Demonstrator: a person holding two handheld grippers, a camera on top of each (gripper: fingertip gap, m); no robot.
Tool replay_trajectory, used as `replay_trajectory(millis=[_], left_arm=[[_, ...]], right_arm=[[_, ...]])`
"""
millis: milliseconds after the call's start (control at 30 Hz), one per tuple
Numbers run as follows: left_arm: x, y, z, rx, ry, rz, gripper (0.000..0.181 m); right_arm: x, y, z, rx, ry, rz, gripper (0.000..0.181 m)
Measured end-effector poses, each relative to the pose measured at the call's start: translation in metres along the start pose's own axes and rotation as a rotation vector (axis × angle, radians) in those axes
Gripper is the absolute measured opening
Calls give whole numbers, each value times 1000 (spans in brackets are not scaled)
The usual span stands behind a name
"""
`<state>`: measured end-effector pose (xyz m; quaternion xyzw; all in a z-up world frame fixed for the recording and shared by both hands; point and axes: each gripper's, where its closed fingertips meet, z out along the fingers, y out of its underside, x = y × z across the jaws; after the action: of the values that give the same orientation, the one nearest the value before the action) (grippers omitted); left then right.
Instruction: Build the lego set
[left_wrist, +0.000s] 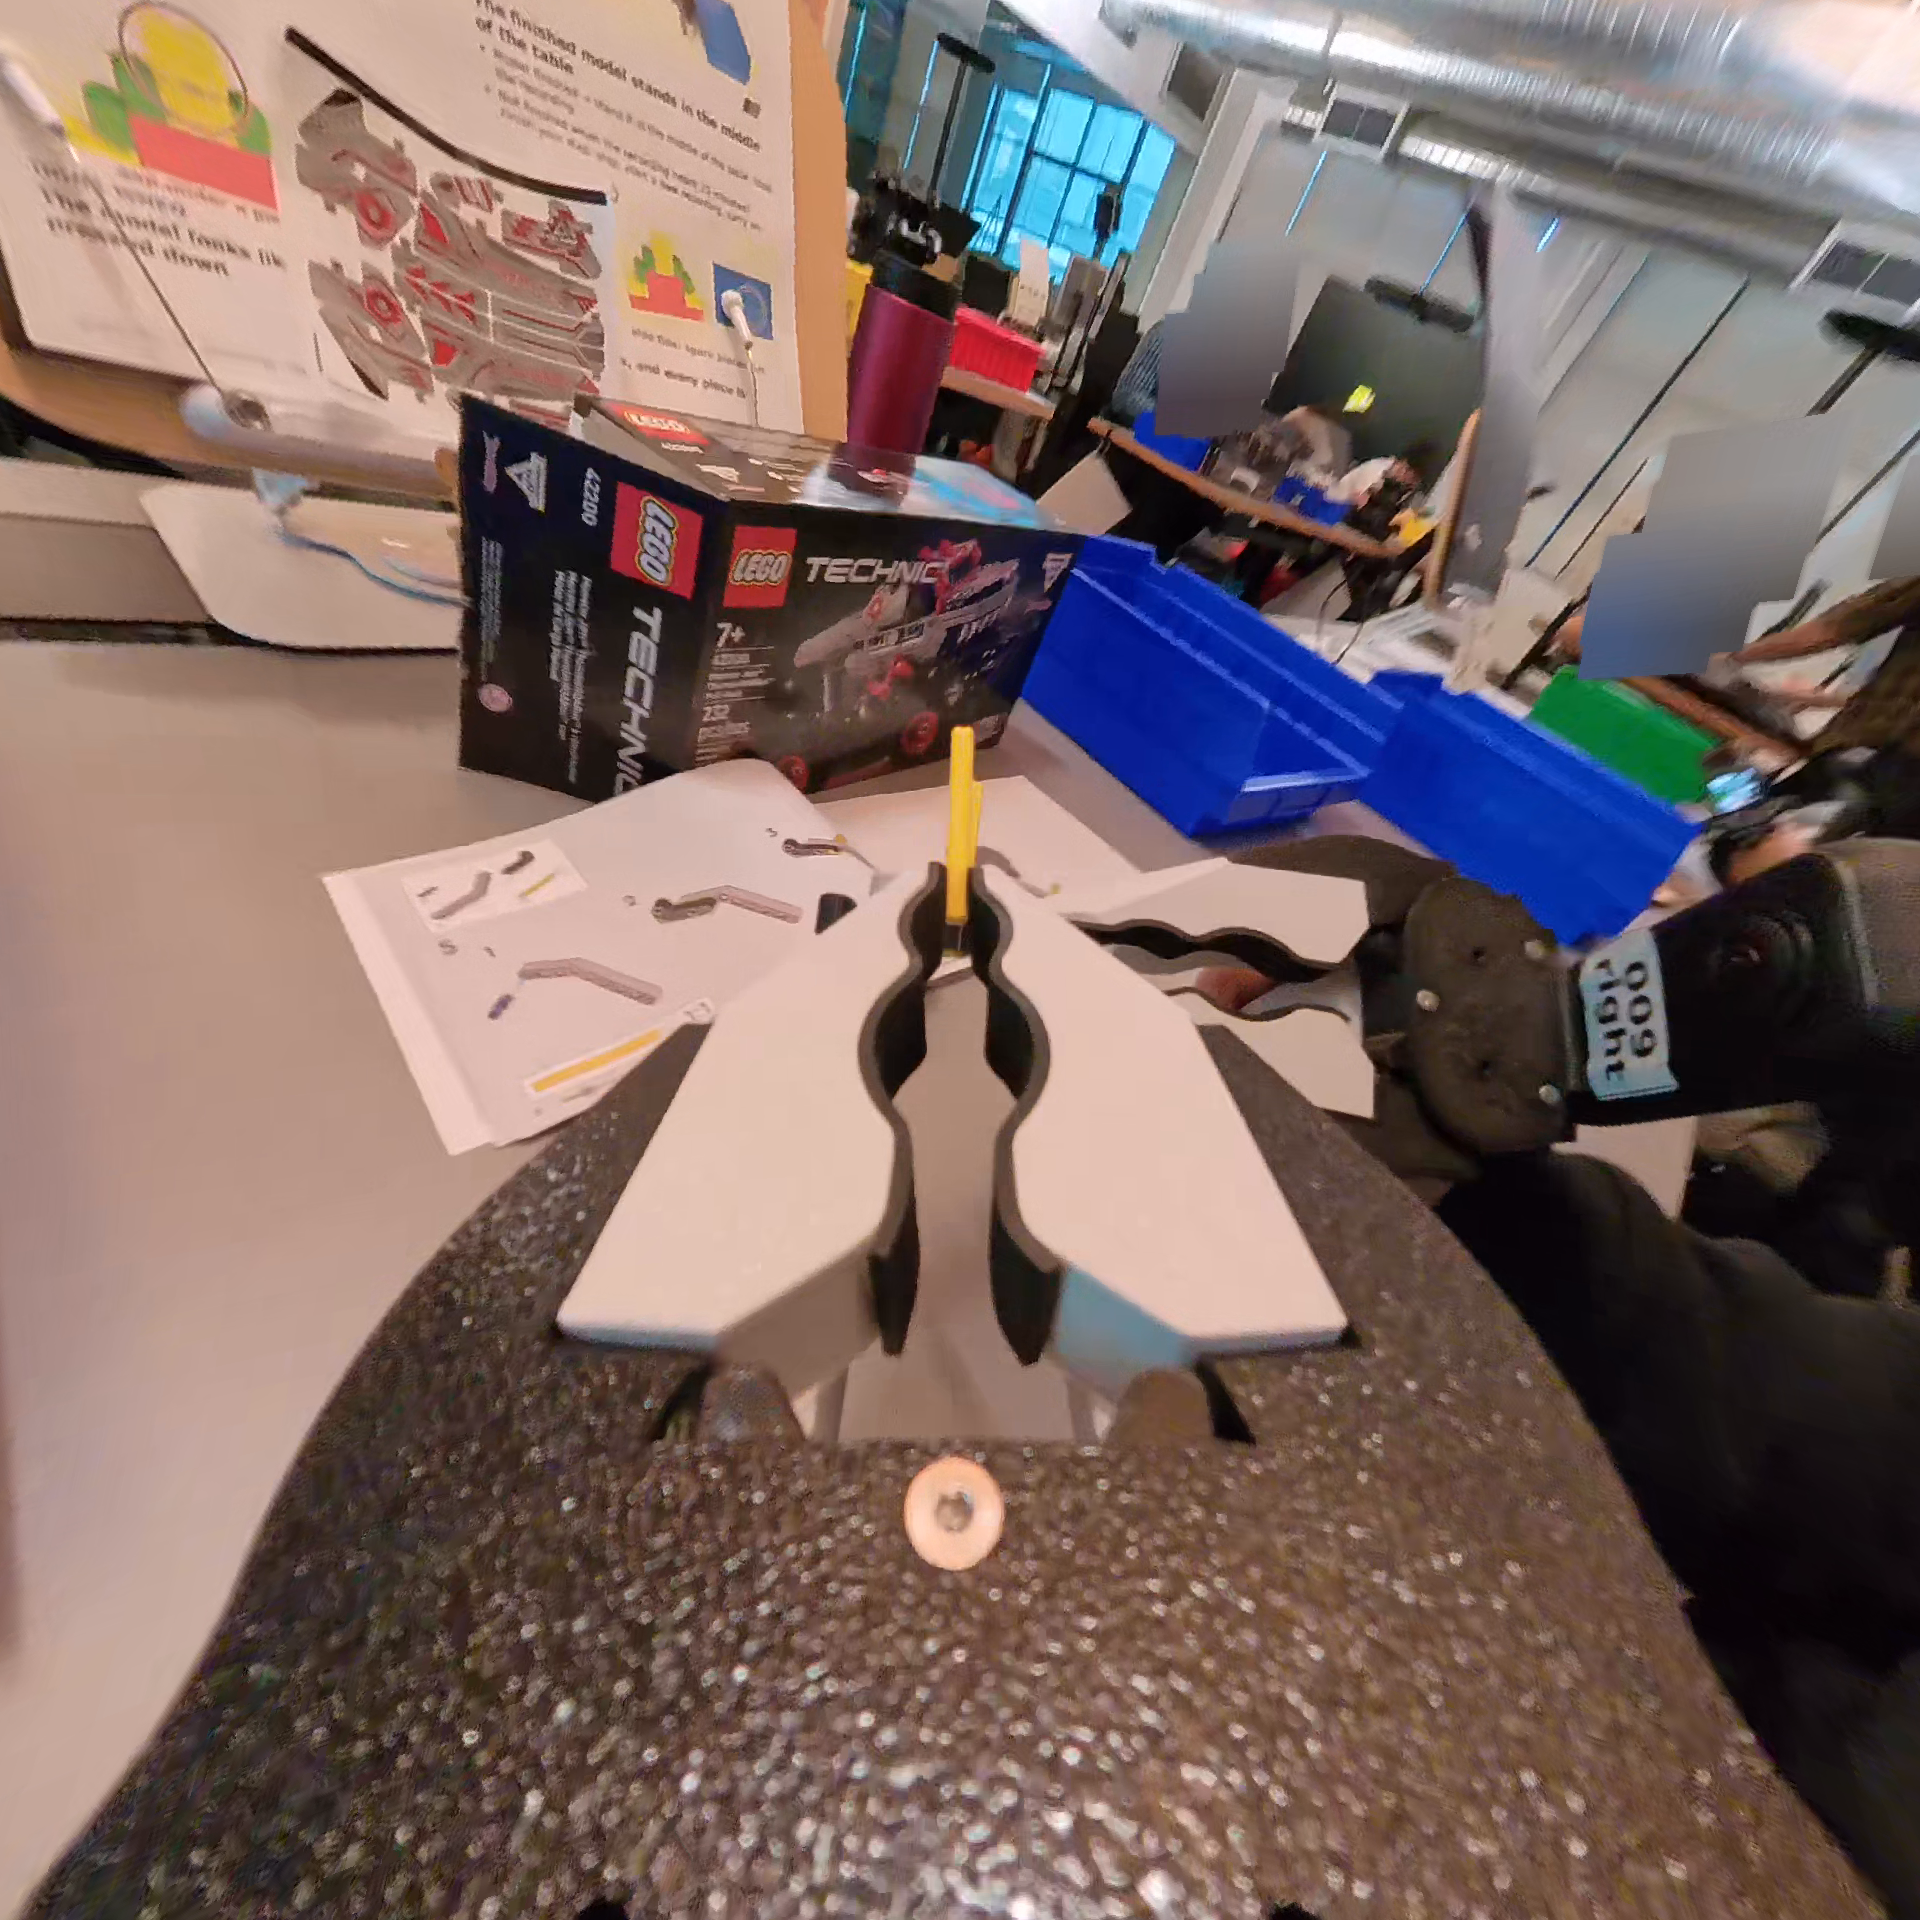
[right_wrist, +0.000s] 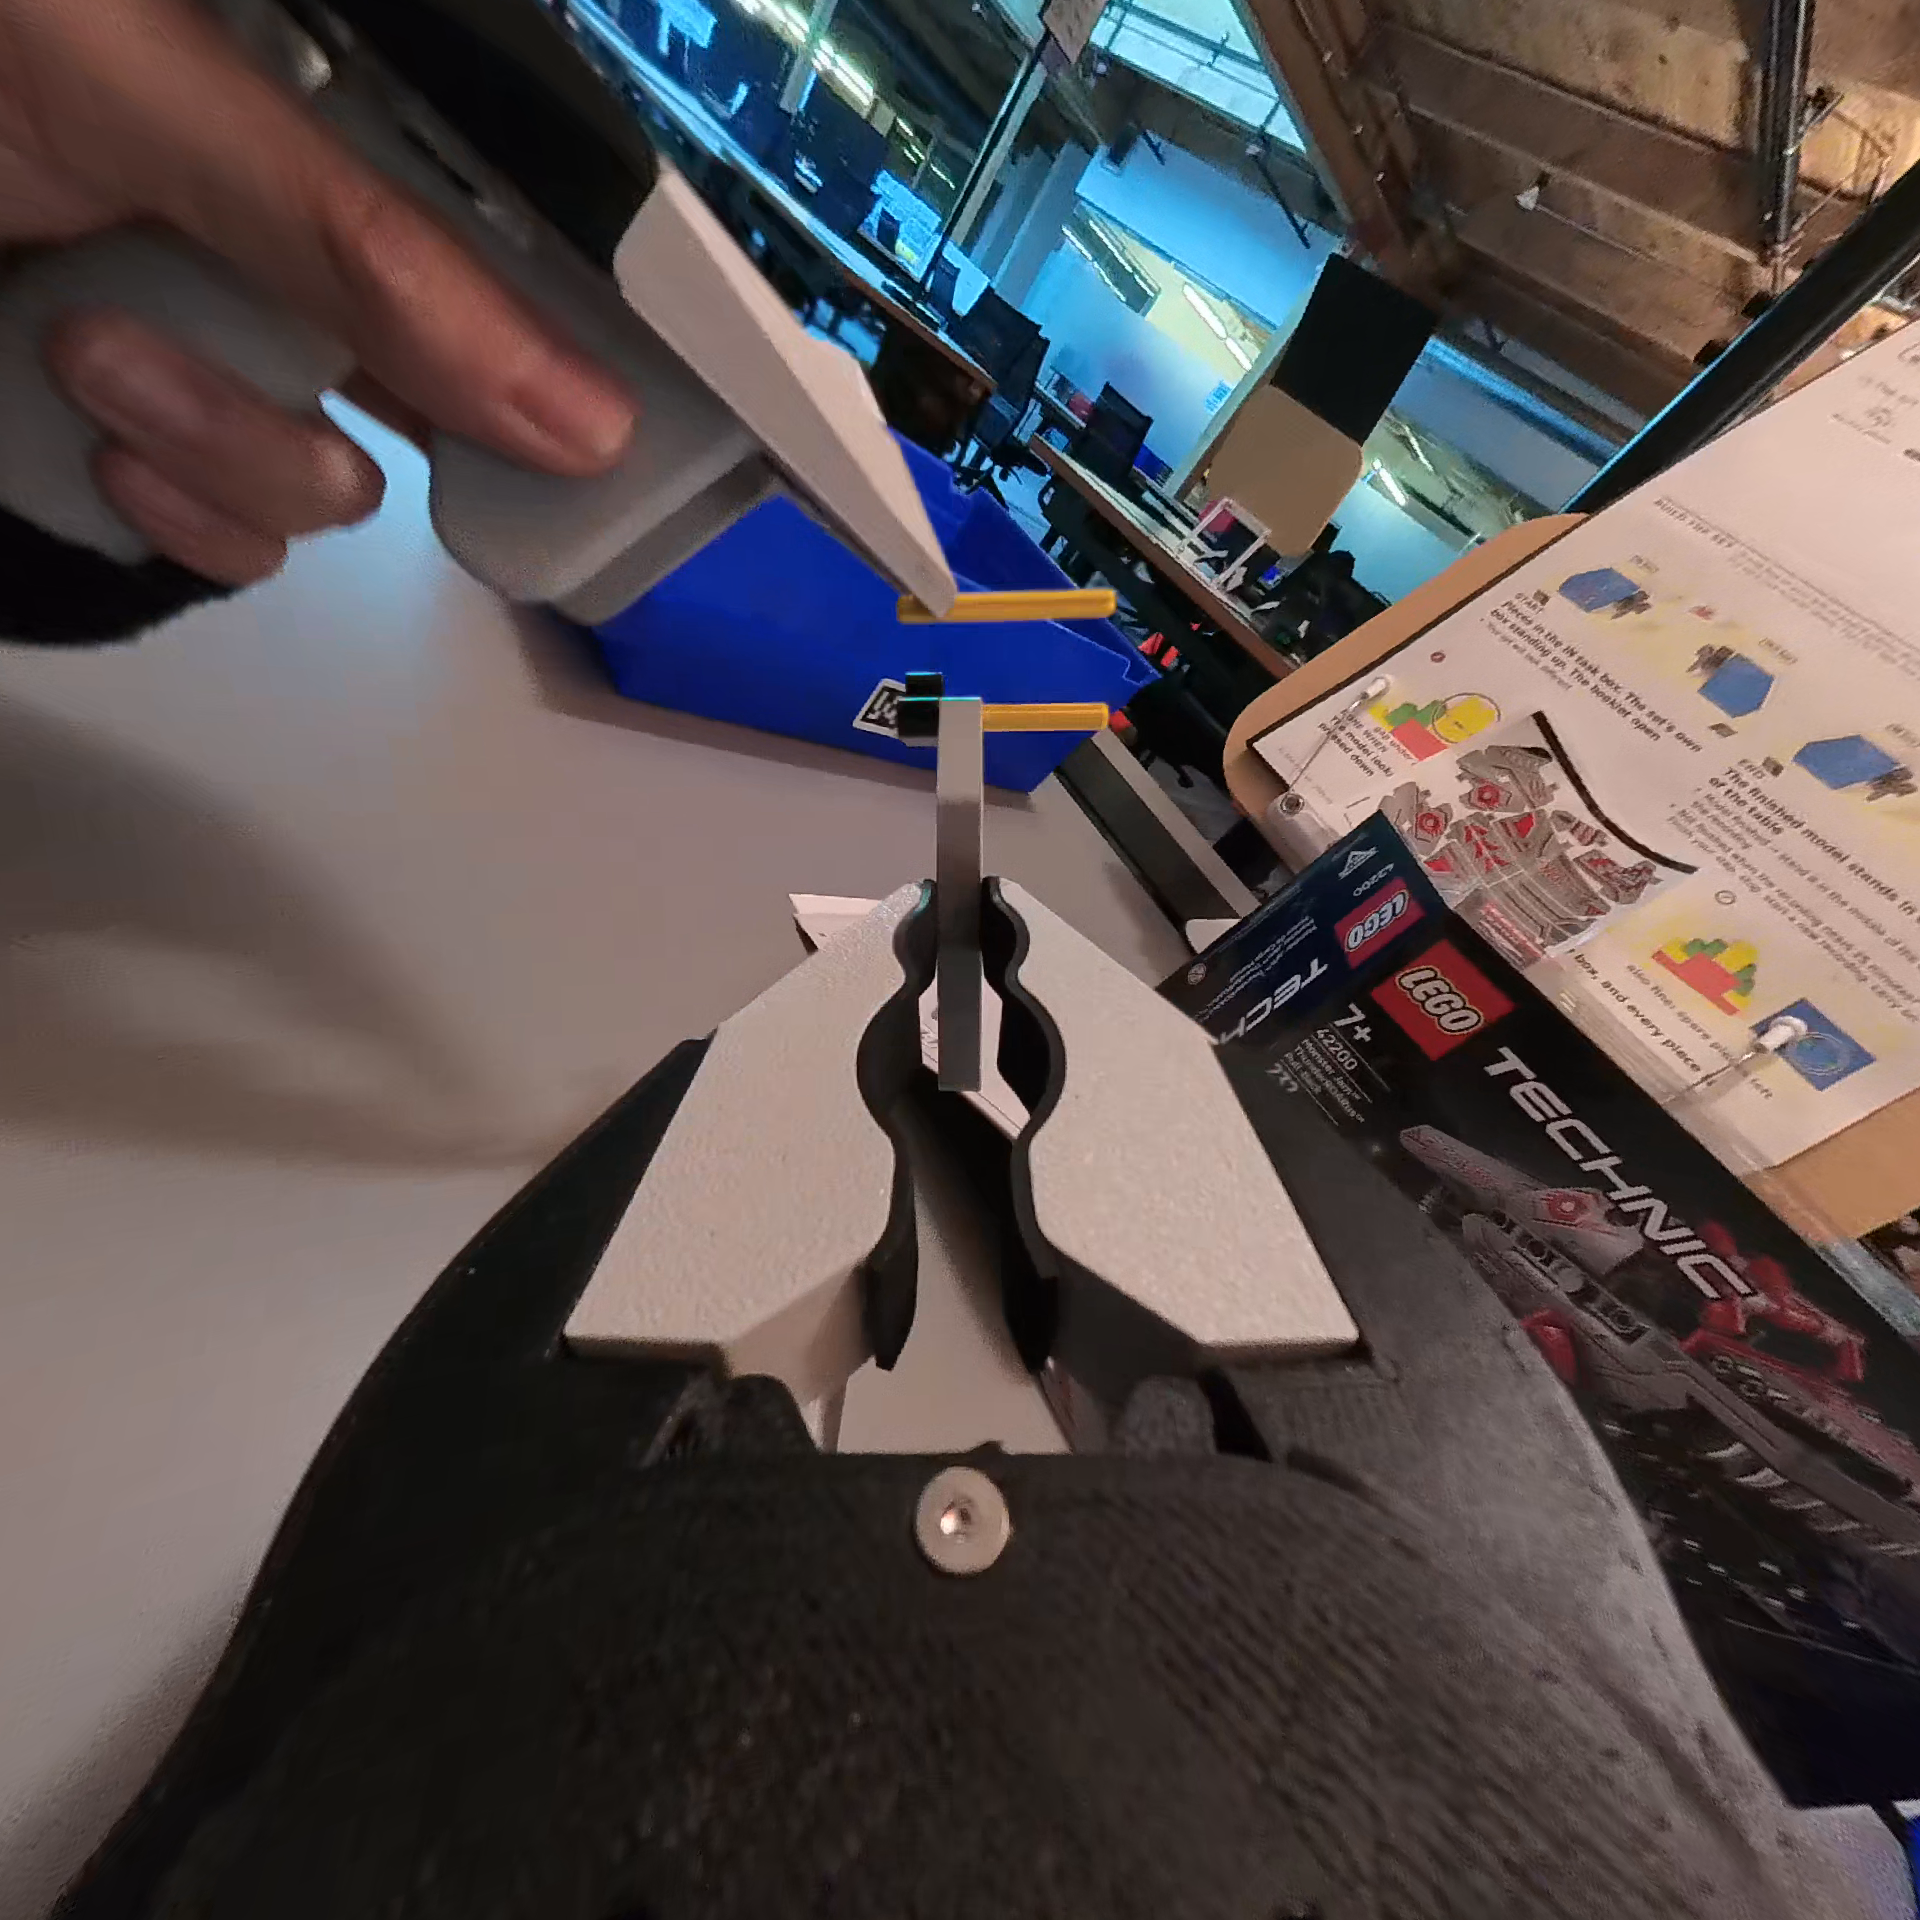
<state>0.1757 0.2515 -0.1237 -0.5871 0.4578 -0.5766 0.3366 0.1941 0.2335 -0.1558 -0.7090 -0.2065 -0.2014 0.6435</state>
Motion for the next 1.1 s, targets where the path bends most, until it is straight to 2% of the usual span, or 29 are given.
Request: replay_trajectory(millis=[267, 433, 833, 933, 1000, 1100], left_arm=[[-5, 13, 6, 32, 91, -151, 1], [-4, 18, 5, -7, 131, -150, 1], [-10, 26, 5, -43, 124, -157, 1], [-9, 15, 1, 5, 116, -156, 1], [-10, 13, -4, -3, 80, -101, 1], [-6, 29, -7, -84, 8, 59, 1]], right_arm=[[-10, 3, 3, -22, -51, -18, 6], [-13, 7, 3, -32, -97, 39, 6], [-16, 12, 4, -46, -139, 88, 6], [1, 17, 2, -64, -64, 117, 6], [24, 23, -3, -66, 28, 216, 5], [48, 26, -12, 20, 73, 514, 5]])
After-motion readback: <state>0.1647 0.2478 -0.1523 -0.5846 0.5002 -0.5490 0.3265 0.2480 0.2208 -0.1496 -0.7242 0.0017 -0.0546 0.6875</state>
